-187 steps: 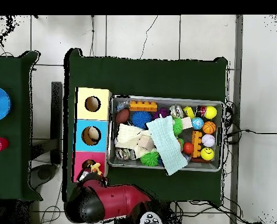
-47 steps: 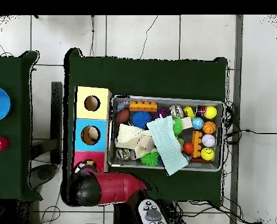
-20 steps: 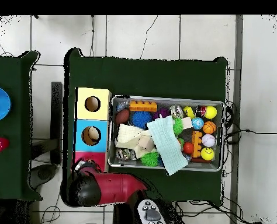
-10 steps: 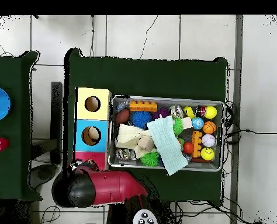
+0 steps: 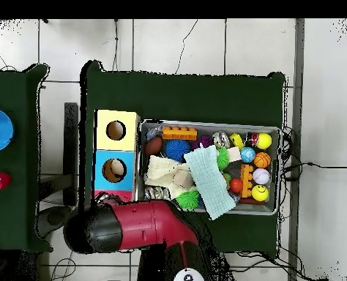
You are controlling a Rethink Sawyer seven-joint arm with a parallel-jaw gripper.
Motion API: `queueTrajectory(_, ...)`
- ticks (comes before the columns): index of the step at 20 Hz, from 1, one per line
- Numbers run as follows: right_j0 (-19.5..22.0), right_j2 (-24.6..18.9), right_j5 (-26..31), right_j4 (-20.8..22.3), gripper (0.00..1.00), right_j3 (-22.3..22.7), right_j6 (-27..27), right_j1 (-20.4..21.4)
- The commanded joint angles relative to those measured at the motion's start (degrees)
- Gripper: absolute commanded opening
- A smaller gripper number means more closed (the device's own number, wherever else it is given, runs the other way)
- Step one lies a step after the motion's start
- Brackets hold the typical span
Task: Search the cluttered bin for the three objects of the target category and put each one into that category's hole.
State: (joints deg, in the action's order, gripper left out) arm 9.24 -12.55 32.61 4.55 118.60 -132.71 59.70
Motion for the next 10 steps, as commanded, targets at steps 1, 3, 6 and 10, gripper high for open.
queueTrajectory(1,3.23,1.67,-4.22,11.65,1.00,-3.49,5.86,-1.08)
queueTrajectory(3,2.59,3.05,-7.57,15.98,1.00,-3.46,4.33,-2.19)
queueTrajectory(6,1.67,4.67,-10.50,19.57,1.00,-2.78,1.87,-2.73)
queueTrajectory(10,2.56,4.68,-14.35,21.37,1.00,-1.50,0.46,-4.48)
